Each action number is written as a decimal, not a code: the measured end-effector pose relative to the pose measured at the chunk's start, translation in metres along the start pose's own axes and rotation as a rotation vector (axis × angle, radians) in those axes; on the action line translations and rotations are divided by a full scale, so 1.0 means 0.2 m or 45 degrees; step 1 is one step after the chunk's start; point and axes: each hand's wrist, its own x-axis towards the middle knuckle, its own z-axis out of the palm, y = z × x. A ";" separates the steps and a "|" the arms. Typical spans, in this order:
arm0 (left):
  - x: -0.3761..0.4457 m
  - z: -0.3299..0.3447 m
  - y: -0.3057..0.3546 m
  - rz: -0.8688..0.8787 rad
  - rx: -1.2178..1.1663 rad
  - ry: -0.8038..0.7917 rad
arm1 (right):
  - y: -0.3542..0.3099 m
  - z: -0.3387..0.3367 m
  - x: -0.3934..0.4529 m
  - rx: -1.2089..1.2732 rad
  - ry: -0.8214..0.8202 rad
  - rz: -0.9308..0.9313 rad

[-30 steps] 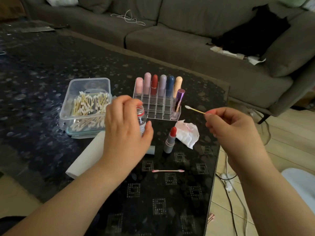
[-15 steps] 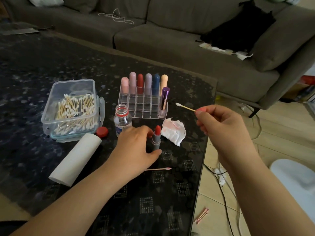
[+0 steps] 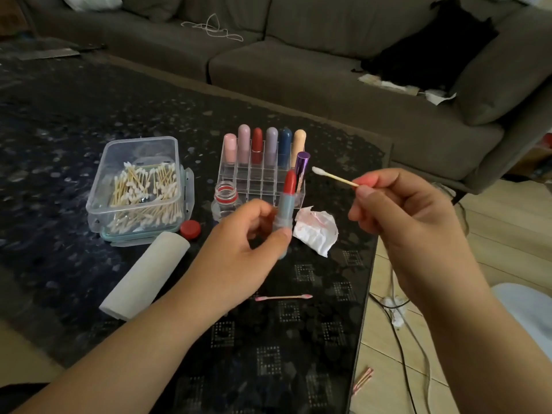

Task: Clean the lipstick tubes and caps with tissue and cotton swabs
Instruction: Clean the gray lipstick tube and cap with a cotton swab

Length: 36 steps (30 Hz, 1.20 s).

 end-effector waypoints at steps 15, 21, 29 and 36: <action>-0.06 -0.08 -0.01 0.017 -0.499 -0.061 | -0.02 0.09 -0.01 -0.148 -0.127 -0.141; -0.07 -0.08 0.00 -0.047 -0.660 -0.112 | -0.03 0.10 -0.01 -0.117 -0.129 -0.135; -0.09 -0.07 0.03 -0.127 -0.938 -0.149 | -0.03 0.11 -0.01 -0.138 -0.081 -0.159; -0.09 -0.08 0.03 -0.084 -0.776 -0.156 | -0.04 0.12 -0.01 -0.155 -0.052 -0.210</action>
